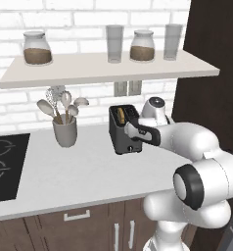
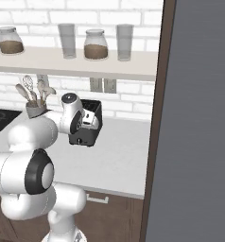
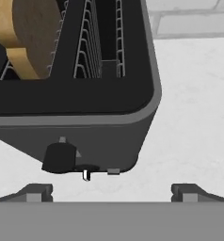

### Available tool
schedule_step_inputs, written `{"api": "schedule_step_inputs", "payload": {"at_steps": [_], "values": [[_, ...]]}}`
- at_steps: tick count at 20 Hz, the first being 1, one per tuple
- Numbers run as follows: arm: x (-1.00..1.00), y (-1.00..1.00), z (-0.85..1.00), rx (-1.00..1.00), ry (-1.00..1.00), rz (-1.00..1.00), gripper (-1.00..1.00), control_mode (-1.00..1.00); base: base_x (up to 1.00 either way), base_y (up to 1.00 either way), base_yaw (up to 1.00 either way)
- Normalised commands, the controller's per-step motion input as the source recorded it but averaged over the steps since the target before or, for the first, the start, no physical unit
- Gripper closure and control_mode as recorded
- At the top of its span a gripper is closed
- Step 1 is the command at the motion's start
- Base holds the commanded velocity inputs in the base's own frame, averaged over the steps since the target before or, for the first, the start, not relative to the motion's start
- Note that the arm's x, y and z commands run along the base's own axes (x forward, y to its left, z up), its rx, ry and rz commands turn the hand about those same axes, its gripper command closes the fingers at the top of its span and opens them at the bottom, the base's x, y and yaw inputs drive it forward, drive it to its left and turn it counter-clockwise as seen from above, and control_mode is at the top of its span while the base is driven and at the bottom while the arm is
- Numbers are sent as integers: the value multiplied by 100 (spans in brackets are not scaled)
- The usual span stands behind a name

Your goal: Start the toaster. Once the lever pops up, take the bread to the plate on the dining counter.

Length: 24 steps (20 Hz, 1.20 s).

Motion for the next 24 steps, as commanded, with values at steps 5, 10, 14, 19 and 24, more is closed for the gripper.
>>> {"api": "schedule_step_inputs", "payload": {"at_steps": [5, 10, 14, 19, 24], "values": [[22, 6, 0, 0, 0, -4, -100, -100, 0, 0, 0], [26, 7, -5, 0, 0, -4, -100, -100, 0, 0, 0], [0, 0, -25, 0, 0, 0, -100, -100, 0, 0, 0], [0, 0, -20, 0, 0, 0, -100, -100, 0, 0, 0], [0, 0, -19, 0, 0, 0, -100, -100, 0, 0, 0]]}}
